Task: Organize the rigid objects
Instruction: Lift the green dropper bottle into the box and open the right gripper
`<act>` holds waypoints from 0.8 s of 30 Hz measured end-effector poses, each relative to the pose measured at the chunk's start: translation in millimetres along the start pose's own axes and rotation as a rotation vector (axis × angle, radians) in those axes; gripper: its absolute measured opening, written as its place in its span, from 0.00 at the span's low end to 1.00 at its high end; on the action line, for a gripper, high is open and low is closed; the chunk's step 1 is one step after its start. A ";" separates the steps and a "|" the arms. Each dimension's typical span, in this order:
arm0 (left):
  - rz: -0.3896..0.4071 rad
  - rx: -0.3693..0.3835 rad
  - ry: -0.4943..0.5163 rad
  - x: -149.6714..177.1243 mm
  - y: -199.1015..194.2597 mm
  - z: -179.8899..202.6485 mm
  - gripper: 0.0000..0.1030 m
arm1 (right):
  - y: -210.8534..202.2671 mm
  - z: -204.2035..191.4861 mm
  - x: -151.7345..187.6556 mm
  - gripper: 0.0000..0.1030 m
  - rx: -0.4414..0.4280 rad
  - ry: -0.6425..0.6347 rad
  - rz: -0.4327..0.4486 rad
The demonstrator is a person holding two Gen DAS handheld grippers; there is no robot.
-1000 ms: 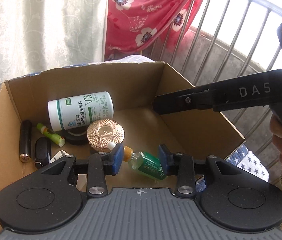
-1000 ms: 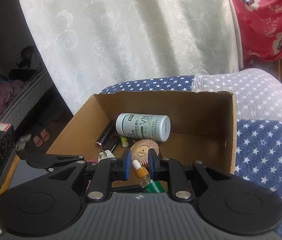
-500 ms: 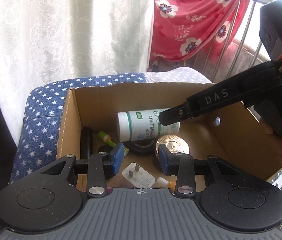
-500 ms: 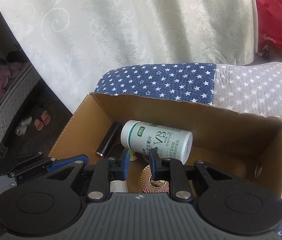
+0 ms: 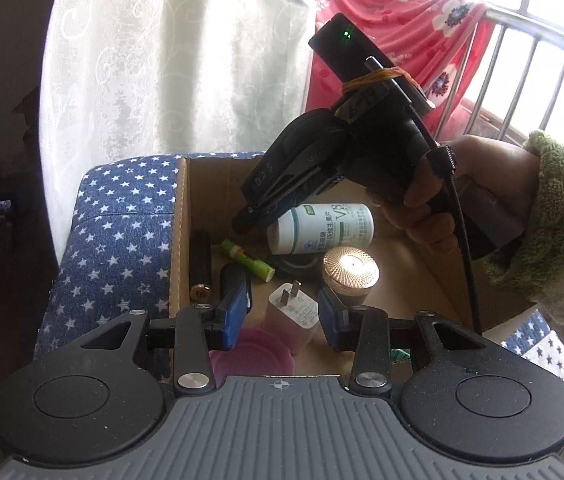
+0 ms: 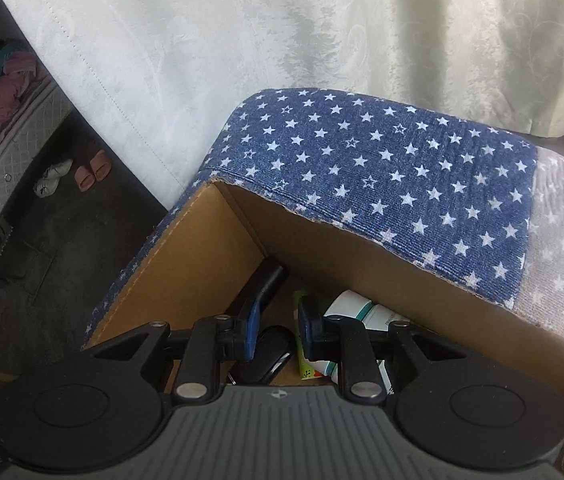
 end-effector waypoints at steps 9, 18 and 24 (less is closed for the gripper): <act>0.030 0.031 0.015 6.0 -10.2 8.1 0.45 | -60.6 46.9 45.8 0.23 0.084 0.145 0.057; 0.055 0.029 -0.001 17.2 -23.4 13.1 0.61 | -168.9 23.4 115.1 0.26 -0.080 0.234 0.376; 0.077 0.032 -0.018 23.9 -41.3 12.7 0.79 | -253.7 -41.7 183.9 0.62 0.022 0.092 0.581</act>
Point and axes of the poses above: each gripper's, at about its wrist camera, not at the fingertips, and y roughly the way its jaws point, z to its right, x to its underside, the point moved 6 cm from there along y, roughly the way its jaws point, and after that the axes turned 9 degrees about -x, right-handed, at the moved point
